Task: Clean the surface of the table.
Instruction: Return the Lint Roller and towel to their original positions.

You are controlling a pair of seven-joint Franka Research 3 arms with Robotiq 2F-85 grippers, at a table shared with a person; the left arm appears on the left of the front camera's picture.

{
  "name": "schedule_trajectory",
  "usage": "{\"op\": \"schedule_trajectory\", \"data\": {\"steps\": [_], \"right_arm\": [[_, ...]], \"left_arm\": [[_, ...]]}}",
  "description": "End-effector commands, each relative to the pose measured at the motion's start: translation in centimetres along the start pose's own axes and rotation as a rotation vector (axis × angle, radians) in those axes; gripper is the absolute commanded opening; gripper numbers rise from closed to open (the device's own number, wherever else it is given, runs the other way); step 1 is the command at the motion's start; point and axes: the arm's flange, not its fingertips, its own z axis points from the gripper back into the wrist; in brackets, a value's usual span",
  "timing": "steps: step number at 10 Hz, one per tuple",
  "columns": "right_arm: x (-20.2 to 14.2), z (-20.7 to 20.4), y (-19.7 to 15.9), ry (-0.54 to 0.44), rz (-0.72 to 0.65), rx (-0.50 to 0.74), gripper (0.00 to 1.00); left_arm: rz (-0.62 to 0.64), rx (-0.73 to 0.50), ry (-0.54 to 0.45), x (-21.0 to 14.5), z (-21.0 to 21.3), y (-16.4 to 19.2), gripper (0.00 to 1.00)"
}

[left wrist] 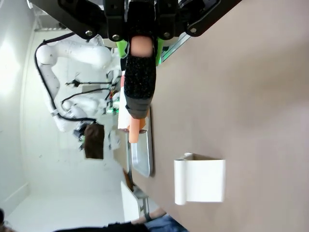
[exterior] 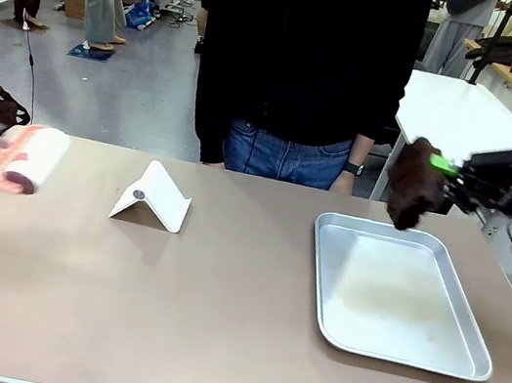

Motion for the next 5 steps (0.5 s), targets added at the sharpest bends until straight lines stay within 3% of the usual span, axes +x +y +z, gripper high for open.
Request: {"op": "schedule_trajectory", "data": {"steps": [1, 2, 3, 5], "right_arm": [[0.1, -6.4, 0.0, 0.006, 0.027, -0.044, 0.11], [-0.6, -9.0, -0.1, 0.009, 0.02, -0.091, 0.11], [-1.3, -11.4, -0.2, 0.012, 0.028, -0.121, 0.11], [-4.1, -16.5, -1.0, 0.08, 0.029, -0.213, 0.11]], "left_arm": [[-0.012, 0.052, 0.011, 1.8, -4.5, -4.5, 0.22], [-0.038, 0.062, -0.014, 2.8, -7.2, -6.4, 0.22], [-0.053, 0.071, 0.023, 3.5, -10.1, -7.9, 0.22], [-0.089, 0.215, 0.082, 5.3, -17.0, -9.7, 0.22]]}}
